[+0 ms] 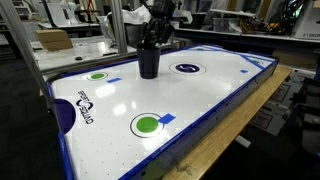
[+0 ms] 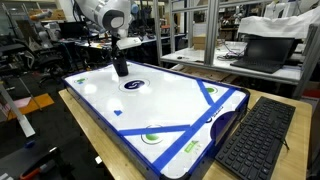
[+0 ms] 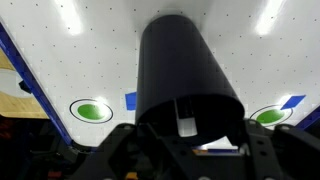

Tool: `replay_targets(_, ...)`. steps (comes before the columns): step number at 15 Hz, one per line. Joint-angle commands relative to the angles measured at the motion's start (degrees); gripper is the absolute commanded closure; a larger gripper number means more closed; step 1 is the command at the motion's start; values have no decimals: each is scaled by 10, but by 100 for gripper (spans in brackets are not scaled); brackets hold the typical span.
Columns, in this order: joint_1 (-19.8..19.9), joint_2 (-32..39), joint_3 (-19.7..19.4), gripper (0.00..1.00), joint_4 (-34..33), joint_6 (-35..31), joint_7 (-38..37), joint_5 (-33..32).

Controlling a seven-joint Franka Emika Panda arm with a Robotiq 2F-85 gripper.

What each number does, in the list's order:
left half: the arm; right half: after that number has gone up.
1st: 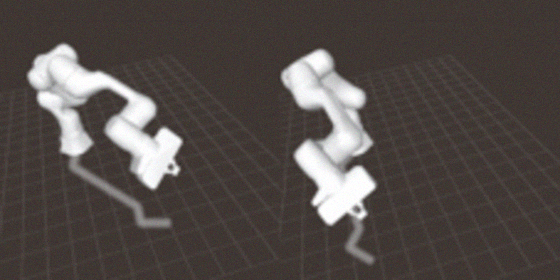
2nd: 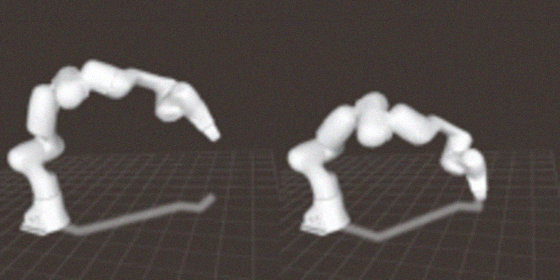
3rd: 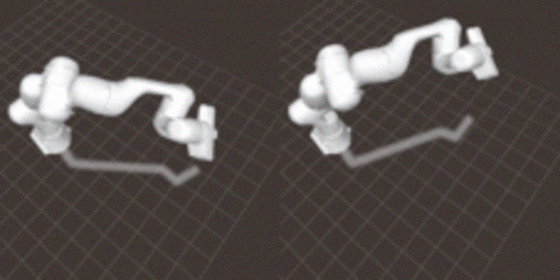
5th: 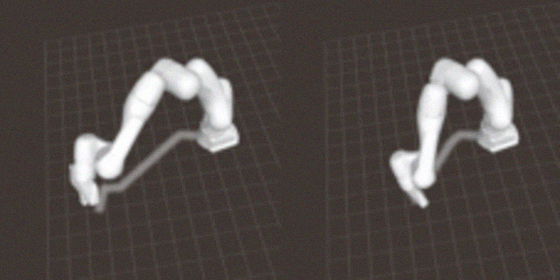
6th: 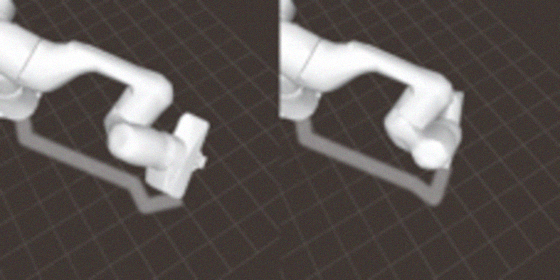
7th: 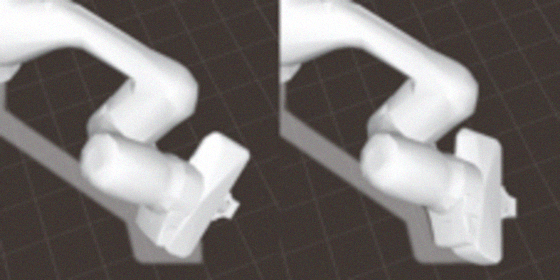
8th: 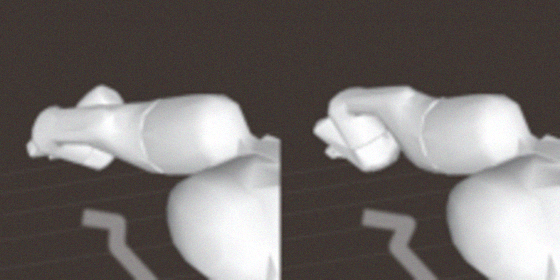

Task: Take the marker out of the cup and put it on the table

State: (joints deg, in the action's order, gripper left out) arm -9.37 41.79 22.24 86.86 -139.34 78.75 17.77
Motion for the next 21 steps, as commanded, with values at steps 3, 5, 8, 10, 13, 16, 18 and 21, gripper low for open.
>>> replay_targets(3, 1, 24, 11, 34, -41, 30, -1, -17)
replay_targets(5, -1, 30, 12, 40, -52, 37, -1, -19)
replay_targets(8, -5, 43, 13, 67, -72, 52, 0, -21)
replay_targets(10, -7, 50, 14, 66, -83, 59, 0, -22)
replay_targets(13, -6, 57, 15, 93, -95, 67, 3, -21)
replay_targets(16, -3, 47, 16, 95, -92, 64, 3, -18)
replay_targets(18, 2, 29, 18, 95, -83, 57, 3, -15)
replay_targets(21, 9, -9, 16, 95, -66, 45, 9, -3)
